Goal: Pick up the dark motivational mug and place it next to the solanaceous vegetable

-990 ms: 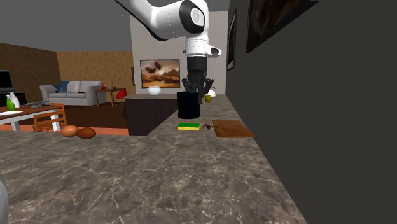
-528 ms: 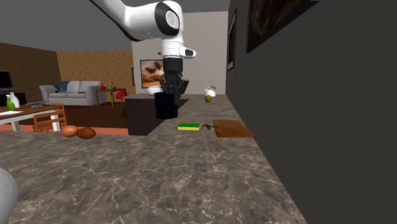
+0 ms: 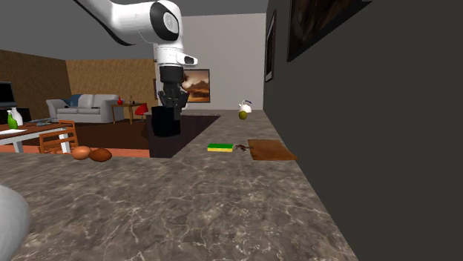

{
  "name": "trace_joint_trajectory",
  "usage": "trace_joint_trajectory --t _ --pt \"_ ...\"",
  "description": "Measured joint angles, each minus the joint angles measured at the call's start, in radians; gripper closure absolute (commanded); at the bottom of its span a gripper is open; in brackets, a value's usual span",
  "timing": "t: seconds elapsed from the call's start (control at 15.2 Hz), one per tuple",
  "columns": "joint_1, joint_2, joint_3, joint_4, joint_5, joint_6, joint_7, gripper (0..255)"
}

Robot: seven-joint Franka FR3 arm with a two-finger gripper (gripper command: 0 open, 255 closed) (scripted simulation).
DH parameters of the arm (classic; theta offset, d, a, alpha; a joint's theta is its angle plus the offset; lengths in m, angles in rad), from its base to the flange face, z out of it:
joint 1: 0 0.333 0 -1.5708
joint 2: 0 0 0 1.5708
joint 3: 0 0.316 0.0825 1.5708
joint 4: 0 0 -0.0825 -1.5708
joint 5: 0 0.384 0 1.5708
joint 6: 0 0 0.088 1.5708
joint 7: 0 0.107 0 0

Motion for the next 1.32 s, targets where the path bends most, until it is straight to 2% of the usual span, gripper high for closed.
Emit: trace_joint_trajectory --t 0.33,0.99,1.32 --pt "0.054 -0.014 0.072 -0.018 0.013 0.006 0.120 255" --pt "0.159 0.054 0.215 0.053 0.020 0.005 0.367 255" --pt "0.220 0.139 0.289 0.155 -0.001 -0.014 0.508 255"
